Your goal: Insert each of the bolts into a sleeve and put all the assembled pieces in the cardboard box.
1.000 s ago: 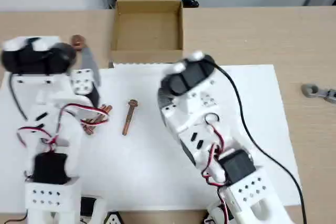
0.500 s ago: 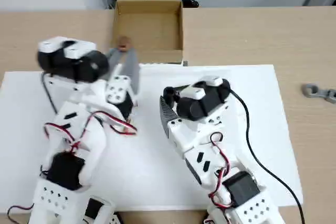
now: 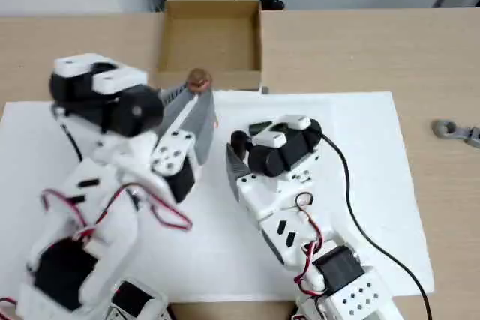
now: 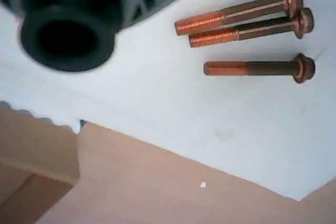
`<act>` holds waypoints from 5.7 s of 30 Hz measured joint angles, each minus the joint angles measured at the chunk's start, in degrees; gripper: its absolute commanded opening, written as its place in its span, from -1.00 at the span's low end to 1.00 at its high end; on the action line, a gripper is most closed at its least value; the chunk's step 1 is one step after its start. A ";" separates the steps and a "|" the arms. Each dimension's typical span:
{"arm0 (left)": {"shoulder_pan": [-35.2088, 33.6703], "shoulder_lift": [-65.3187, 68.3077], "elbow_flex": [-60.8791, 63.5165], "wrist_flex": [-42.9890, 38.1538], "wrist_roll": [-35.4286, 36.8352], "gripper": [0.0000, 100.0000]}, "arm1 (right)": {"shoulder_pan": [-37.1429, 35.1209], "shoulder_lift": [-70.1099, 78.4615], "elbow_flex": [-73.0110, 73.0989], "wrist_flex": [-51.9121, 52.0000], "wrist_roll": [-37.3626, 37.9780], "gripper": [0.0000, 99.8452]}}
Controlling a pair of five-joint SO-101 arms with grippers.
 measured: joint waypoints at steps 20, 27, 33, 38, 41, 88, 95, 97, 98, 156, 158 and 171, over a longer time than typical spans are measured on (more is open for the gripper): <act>5.27 8.53 -2.64 1.76 4.04 -0.99 | -2.64 -0.18 0.26 -0.79 3.08 -0.97; 5.27 8.53 -2.64 1.85 4.22 -0.99 | -3.25 -0.18 0.44 -4.04 3.08 -0.99; 3.08 8.53 -3.16 2.29 4.22 -0.99 | -3.16 -0.18 0.44 -4.04 3.08 -0.99; 2.20 8.44 -8.70 5.19 4.40 -0.99 | -3.16 -0.18 2.46 -4.13 3.08 -0.99; 2.20 8.44 -10.81 6.95 4.57 -0.99 | -3.25 -0.26 2.55 -4.40 3.08 -0.99; 5.19 8.53 1.41 0.00 6.86 -0.99 | -0.88 -0.26 2.64 -7.12 3.08 -0.99; 5.19 8.53 1.41 -1.85 5.19 -0.99 | -0.88 -0.26 2.64 -7.12 3.08 -0.99; 5.19 8.53 1.41 -2.20 5.19 -0.99 | -0.88 -0.26 2.64 -7.12 3.08 -0.99; 5.19 8.53 1.41 -2.29 5.19 -0.99 | -0.88 -0.26 2.64 -7.12 3.08 -0.99; 2.11 8.62 13.89 -10.46 2.29 -0.98 | -0.88 -0.18 2.73 -7.12 3.08 -0.99; 3.34 8.62 13.89 -9.58 1.85 -0.98 | -0.70 -0.18 2.73 -7.12 3.08 -0.99; 0.97 8.70 10.11 0.79 2.90 -0.61 | -0.62 -0.18 2.64 -7.12 3.08 -0.99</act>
